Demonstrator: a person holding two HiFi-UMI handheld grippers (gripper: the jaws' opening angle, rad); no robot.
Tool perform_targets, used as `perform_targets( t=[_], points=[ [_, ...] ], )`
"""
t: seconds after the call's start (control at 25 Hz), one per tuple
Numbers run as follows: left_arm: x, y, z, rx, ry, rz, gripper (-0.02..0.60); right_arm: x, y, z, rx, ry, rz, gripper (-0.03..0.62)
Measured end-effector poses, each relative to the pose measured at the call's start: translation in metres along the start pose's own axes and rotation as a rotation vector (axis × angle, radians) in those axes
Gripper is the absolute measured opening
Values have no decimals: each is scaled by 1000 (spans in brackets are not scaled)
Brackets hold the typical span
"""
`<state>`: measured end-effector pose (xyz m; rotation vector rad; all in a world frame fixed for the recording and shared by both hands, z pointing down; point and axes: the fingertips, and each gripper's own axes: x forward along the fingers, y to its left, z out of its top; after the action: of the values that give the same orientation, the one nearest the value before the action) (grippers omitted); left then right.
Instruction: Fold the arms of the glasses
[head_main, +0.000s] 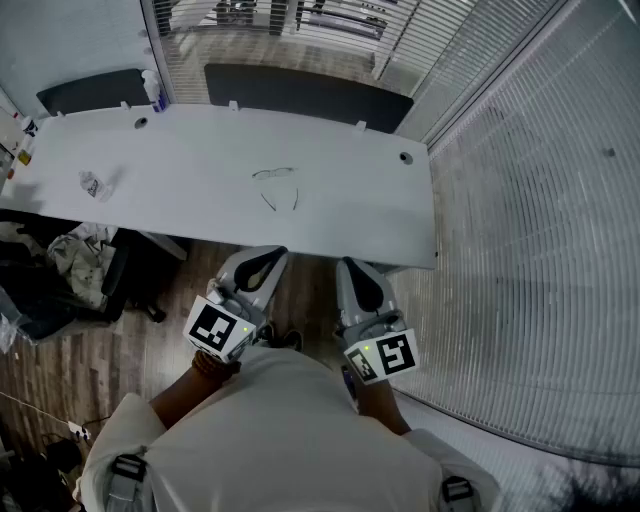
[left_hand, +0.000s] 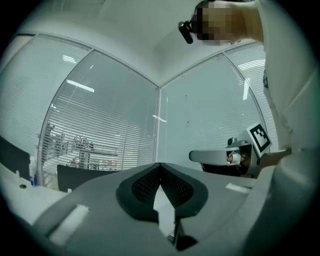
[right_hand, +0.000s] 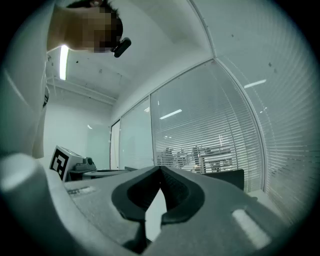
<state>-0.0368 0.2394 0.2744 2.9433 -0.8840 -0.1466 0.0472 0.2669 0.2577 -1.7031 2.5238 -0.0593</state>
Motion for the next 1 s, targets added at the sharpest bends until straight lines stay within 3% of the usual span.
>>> perform_targets(
  t=[0.36,1.0],
  points=[
    [0,7,-11,-33,13,-6,3,5,1,-4,16,11,-4,-2],
    [35,-27,-19,-59,33,5,3,-22,-35,-8,42,32,26,0]
  ],
)
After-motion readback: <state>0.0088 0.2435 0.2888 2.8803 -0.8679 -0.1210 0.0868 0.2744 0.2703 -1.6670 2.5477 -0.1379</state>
